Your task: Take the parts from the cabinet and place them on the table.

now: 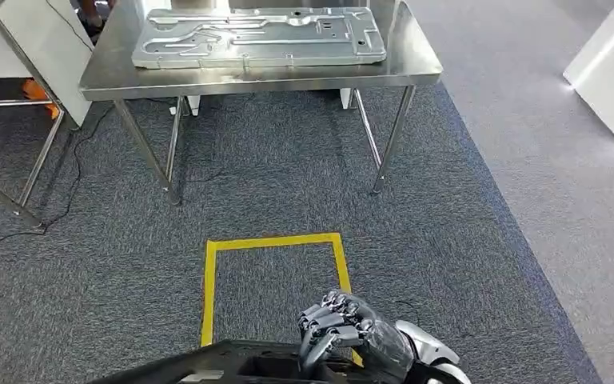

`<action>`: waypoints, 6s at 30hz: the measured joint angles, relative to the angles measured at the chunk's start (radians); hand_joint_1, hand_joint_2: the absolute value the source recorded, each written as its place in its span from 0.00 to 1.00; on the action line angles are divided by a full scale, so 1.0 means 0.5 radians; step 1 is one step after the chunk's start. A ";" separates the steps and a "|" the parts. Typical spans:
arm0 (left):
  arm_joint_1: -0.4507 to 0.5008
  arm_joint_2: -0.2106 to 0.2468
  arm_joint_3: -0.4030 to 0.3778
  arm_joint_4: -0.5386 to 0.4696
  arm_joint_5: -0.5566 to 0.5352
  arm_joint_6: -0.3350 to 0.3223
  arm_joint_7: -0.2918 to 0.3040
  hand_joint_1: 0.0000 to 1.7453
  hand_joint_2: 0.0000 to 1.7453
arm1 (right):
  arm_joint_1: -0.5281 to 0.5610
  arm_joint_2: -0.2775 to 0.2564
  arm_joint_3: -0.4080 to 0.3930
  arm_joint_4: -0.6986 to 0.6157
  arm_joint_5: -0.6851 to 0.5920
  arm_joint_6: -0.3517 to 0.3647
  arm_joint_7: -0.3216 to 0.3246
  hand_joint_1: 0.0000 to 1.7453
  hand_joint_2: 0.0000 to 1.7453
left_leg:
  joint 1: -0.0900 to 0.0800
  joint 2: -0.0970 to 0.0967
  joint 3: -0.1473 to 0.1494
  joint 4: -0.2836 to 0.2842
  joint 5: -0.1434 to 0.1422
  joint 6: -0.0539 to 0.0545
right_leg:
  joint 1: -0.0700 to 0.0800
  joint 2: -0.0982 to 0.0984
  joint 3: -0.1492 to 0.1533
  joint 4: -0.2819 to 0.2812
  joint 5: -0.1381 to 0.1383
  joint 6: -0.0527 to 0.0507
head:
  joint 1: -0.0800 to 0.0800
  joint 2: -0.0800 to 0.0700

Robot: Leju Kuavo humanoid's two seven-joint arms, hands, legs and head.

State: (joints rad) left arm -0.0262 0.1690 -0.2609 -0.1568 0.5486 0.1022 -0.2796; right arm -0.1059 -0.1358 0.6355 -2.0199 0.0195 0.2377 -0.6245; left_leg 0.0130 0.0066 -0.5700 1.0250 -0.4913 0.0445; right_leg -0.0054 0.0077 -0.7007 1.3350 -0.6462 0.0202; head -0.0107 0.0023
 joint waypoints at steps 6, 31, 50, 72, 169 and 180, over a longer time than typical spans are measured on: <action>-0.008 -0.001 0.000 0.001 0.000 0.000 0.001 0.00 0.00 | -0.003 0.000 -0.001 -0.002 0.000 0.000 0.000 0.95 1.00 | -0.008 -0.007 0.097 -0.002 -0.080 -0.042 | 0.021 -0.010 0.184 -0.568 0.366 -0.048 | -0.001 0.001; 0.000 0.002 -0.001 0.000 -0.001 -0.003 -0.011 0.00 0.00 | 0.004 -0.001 -0.005 -0.011 0.002 0.001 0.000 0.95 1.00 | 0.013 -0.003 0.027 0.002 -0.024 -0.012 | -0.005 -0.004 -0.043 0.016 0.046 0.008 | -0.001 0.001; 0.006 -0.006 -0.002 0.000 -0.012 -0.008 -0.030 0.00 0.00 | 0.000 -0.001 -0.005 -0.008 0.004 0.011 -0.001 0.95 1.00 | 0.006 -0.008 -0.107 0.100 0.108 -0.080 | 0.008 0.002 0.402 -0.622 0.199 -0.092 | -0.002 0.001; -0.011 -0.024 -0.003 0.001 -0.013 -0.015 -0.037 0.00 0.00 | -0.014 -0.003 -0.006 -0.002 0.018 0.034 0.005 0.95 1.00 | 0.017 -0.014 0.224 0.070 -0.178 -0.102 | -0.007 -0.013 0.188 -0.595 0.376 -0.095 | 0.000 0.001; -0.021 -0.083 -0.059 0.001 -0.036 -0.040 -0.076 0.00 0.00 | -0.279 -0.077 -0.551 -0.102 0.032 -0.143 0.155 0.95 1.00 | 0.003 -0.024 -0.231 0.578 -0.254 -0.131 | 0.007 -0.003 0.291 -0.619 0.307 -0.125 | -0.004 0.000; -0.020 -0.082 -0.099 0.003 -0.052 -0.042 -0.063 0.00 0.00 | -0.362 -0.080 -0.902 0.134 0.114 -0.162 0.186 0.95 1.00 | -0.001 -0.022 -0.071 -0.028 0.113 -0.027 | -0.002 -0.010 0.329 -0.494 0.126 -0.022 | -0.002 0.001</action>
State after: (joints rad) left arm -0.0363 0.1278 -0.3105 -0.1553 0.5226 0.0813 -0.3113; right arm -0.2869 -0.1759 0.1845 -1.9527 0.0764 0.1567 -0.5314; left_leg 0.0126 -0.0046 -0.6055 1.0110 -0.4349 0.0310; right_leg -0.0063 0.0030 -0.5361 1.0879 -0.5833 0.0093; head -0.0118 0.0027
